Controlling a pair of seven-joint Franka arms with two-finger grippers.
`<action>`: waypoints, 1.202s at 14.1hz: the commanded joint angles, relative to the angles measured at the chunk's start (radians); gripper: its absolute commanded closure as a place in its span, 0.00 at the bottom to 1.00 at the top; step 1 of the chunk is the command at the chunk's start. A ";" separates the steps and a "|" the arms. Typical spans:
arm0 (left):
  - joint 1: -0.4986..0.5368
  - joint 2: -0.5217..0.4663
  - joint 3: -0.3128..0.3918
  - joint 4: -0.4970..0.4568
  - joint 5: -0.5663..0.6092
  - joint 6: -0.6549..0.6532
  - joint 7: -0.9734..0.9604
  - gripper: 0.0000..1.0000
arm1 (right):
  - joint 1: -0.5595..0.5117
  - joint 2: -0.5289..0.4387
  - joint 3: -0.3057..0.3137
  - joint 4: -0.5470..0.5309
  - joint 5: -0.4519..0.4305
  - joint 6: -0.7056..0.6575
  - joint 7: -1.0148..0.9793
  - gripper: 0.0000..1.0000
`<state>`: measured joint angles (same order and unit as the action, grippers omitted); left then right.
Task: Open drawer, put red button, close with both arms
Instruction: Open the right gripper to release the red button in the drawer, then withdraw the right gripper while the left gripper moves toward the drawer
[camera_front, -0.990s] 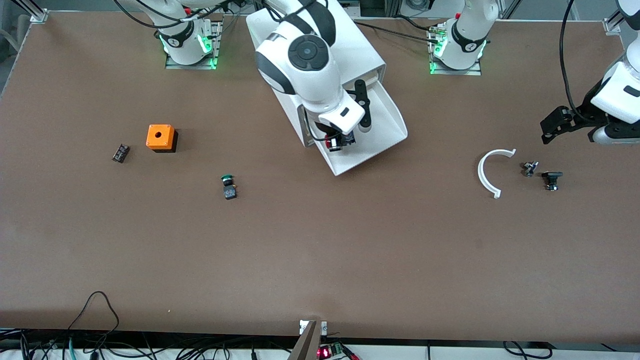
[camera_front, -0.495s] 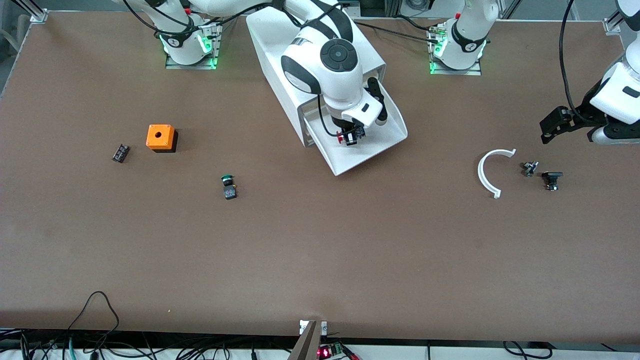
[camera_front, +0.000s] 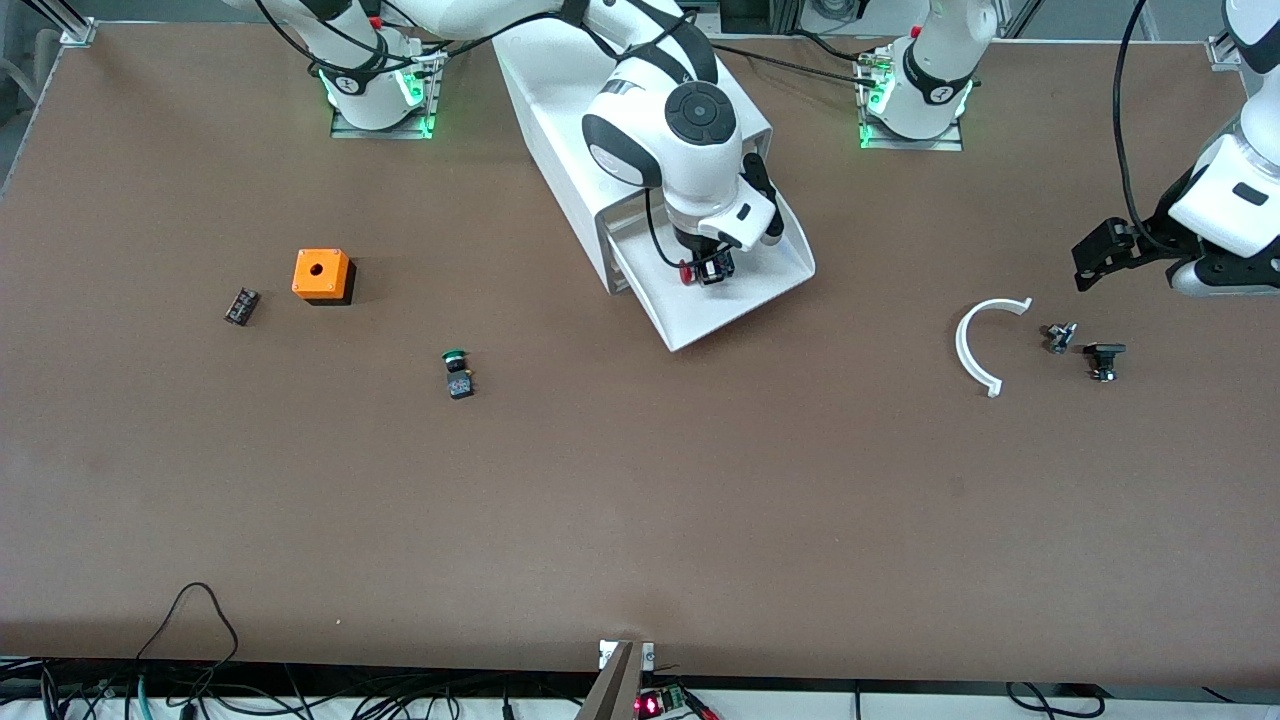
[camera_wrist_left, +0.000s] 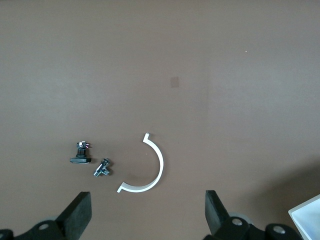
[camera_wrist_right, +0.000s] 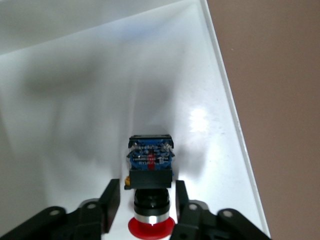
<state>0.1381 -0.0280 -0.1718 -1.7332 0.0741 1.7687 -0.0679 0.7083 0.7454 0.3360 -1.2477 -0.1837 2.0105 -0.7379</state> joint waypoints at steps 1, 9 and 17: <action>-0.015 0.037 -0.003 0.012 0.007 -0.002 -0.009 0.00 | 0.020 0.009 -0.011 0.048 -0.010 -0.021 0.119 0.00; -0.063 0.207 -0.129 -0.140 0.001 0.343 -0.183 0.00 | -0.164 -0.225 -0.079 0.093 -0.051 -0.194 0.380 0.00; -0.106 0.256 -0.198 -0.239 0.000 0.445 -0.545 0.00 | -0.386 -0.297 -0.331 0.067 0.036 -0.334 0.925 0.00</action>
<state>0.0514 0.2130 -0.3607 -1.9306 0.0737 2.1635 -0.5086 0.4169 0.4852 -0.0032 -1.1442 -0.1770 1.6997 0.1098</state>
